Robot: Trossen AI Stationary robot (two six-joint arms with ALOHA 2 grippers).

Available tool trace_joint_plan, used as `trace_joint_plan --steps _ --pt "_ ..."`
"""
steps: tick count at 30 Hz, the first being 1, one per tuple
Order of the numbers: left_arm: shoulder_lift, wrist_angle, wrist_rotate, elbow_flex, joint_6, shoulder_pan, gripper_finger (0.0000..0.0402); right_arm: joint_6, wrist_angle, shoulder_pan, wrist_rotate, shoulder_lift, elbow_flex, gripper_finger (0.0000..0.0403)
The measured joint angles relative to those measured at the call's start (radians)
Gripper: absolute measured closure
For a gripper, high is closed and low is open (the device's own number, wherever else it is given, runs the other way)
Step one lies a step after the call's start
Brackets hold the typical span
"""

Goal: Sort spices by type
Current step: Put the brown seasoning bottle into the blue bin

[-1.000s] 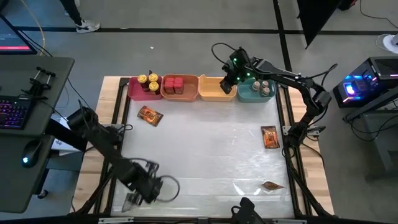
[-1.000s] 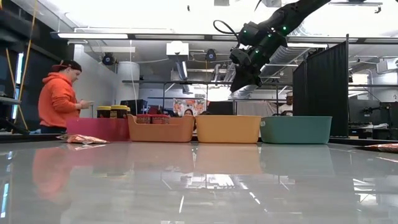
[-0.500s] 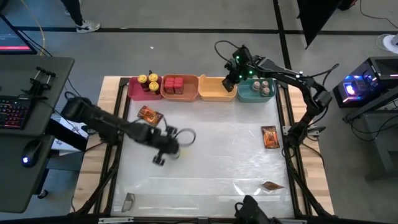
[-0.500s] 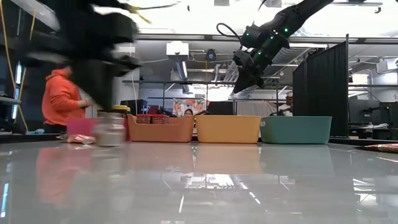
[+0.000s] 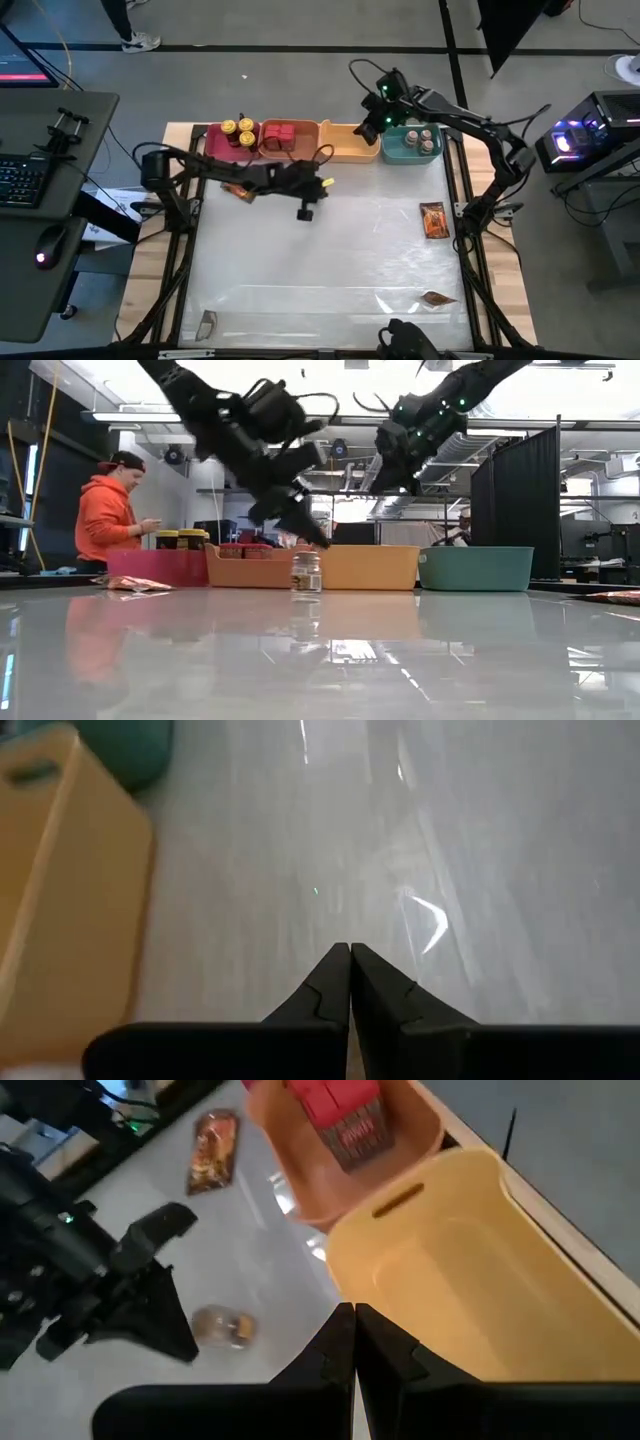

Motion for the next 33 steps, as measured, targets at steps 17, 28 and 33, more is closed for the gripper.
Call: trace_joint_plan --steps 17,28,33 --pt "-0.608 -0.396 0.056 0.086 -0.105 0.28 0.0402 0.174 0.074 0.14 -0.026 -0.015 0.171 0.0359" --pt "-0.876 -0.383 0.085 -0.086 -0.255 0.366 0.0402 0.015 0.092 0.425 0.257 0.083 0.17 0.0087" --pt "-0.894 -0.384 0.085 -0.118 -0.333 0.366 0.0401 -0.06 0.067 0.477 0.322 0.172 0.17 0.0032"
